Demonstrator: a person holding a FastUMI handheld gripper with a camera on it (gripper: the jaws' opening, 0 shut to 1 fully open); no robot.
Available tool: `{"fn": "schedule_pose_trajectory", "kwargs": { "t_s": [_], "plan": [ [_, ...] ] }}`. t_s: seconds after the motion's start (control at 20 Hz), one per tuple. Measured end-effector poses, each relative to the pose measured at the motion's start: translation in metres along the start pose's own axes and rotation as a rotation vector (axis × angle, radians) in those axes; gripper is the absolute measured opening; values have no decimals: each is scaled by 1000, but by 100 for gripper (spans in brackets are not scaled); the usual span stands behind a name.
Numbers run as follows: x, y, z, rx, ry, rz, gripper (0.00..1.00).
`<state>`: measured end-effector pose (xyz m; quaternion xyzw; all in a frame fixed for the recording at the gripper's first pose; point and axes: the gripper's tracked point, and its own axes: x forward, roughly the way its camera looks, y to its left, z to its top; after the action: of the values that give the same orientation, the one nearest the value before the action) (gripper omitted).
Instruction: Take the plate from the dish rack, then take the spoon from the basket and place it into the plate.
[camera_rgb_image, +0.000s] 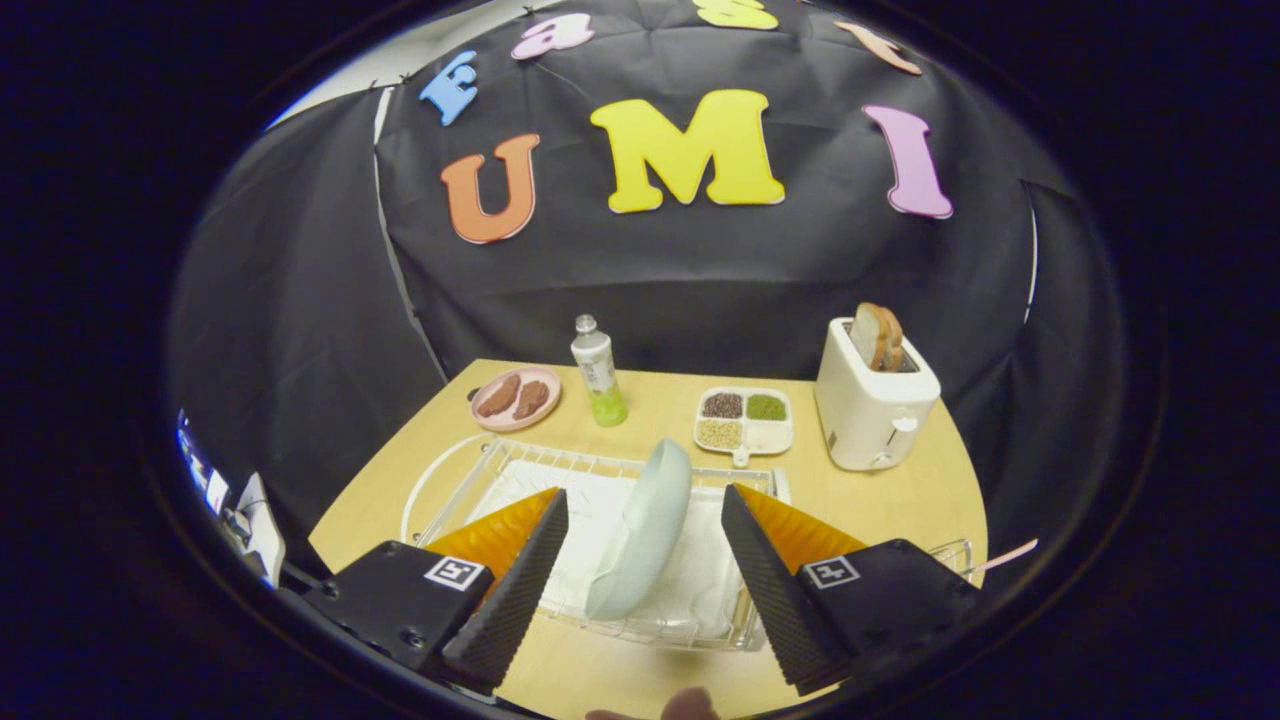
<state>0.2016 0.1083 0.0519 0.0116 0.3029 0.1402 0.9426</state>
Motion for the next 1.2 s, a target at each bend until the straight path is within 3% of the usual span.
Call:
{"fn": "schedule_pose_trajectory", "kwargs": {
  "t_s": [0.45,0.65,0.85,1.2],
  "plan": [
    [74,13,-39,154,248,9,96],
    [87,27,-49,157,302,-10,84],
    [94,25,-54,126,337,-141,56],
    [84,12,-41,86,326,-361,40]
  ]
}}
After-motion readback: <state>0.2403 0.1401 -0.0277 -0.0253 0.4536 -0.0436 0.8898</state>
